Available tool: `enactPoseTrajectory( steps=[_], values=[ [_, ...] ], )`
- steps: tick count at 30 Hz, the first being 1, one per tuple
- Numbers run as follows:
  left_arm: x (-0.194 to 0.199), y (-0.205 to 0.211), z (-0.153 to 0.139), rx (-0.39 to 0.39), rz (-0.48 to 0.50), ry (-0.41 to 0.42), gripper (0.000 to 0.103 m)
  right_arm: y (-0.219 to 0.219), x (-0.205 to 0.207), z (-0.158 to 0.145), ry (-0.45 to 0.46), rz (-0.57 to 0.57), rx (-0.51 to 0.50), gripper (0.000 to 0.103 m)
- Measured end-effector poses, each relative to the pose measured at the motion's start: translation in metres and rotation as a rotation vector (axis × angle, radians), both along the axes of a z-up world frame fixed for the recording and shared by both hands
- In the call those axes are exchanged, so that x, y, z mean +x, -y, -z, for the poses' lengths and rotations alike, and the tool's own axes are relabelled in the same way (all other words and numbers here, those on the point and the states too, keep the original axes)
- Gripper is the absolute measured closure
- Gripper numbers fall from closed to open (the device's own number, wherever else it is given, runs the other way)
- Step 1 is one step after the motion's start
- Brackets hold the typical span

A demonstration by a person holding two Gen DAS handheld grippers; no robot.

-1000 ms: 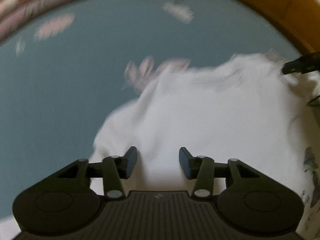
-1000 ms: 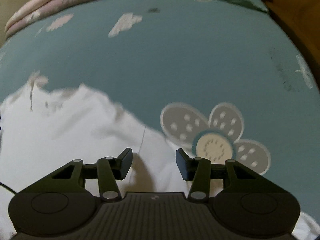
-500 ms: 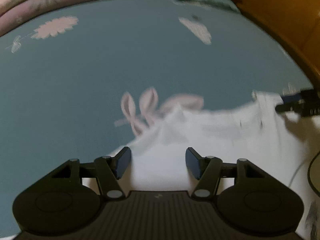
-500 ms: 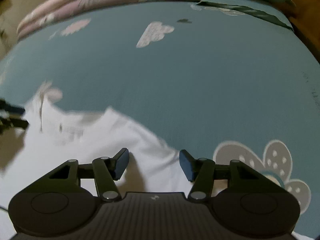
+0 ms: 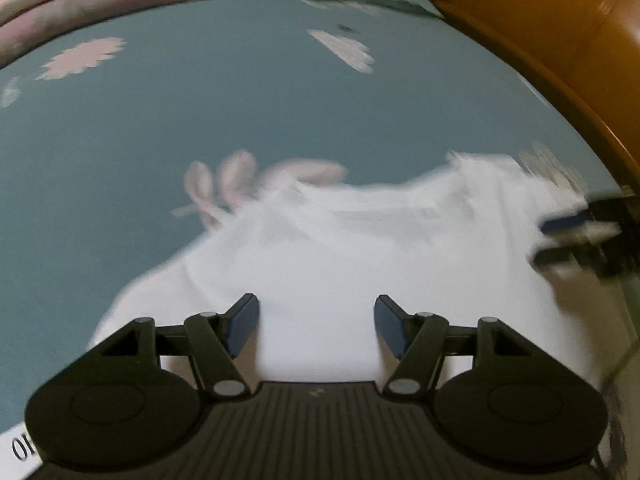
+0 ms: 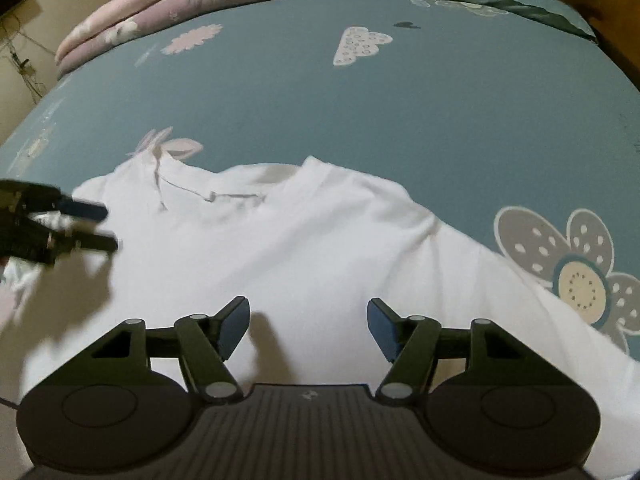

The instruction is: Fold clothes

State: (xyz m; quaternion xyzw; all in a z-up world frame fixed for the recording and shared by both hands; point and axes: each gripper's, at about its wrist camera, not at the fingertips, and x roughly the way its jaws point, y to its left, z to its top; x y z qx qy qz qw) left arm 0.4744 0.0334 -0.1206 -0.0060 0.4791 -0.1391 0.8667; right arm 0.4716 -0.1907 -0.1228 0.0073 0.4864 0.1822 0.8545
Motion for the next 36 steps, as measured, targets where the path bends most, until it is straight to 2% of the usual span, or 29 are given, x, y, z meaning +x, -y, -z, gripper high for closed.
enactPoseTrajectory(
  steps=[4,8,12,17,21,23,27,32,36],
  values=[
    [0.027,-0.018,-0.005,0.059,-0.079,0.047,0.038,0.007,0.023,0.001,0.035,0.079,-0.034,0.033],
    [0.023,-0.033,-0.028,0.036,-0.099,0.064,0.038,0.017,0.038,-0.009,0.030,0.142,-0.006,0.032],
    [-0.013,-0.030,-0.038,-0.019,-0.061,0.029,0.034,0.020,0.012,-0.024,0.041,0.128,0.034,0.026],
    [-0.042,-0.023,-0.005,-0.019,-0.051,-0.052,0.034,0.017,-0.032,-0.020,-0.025,0.135,0.066,0.026],
    [-0.030,-0.046,0.003,0.000,-0.134,0.002,0.034,0.018,-0.055,-0.011,-0.061,0.164,0.076,0.026],
    [-0.021,-0.056,0.003,-0.008,-0.145,0.015,0.035,0.020,-0.061,-0.008,-0.065,0.187,0.070,0.026],
    [-0.012,-0.047,-0.009,0.062,-0.140,-0.002,0.036,0.026,-0.069,-0.014,-0.051,0.220,0.064,0.026],
    [-0.047,-0.017,-0.032,-0.026,-0.072,0.012,0.032,0.018,-0.087,-0.027,-0.034,0.165,0.087,0.023],
    [-0.072,-0.010,-0.022,-0.013,-0.054,-0.028,0.032,0.008,-0.103,-0.017,-0.063,0.116,0.075,0.023]
  ],
)
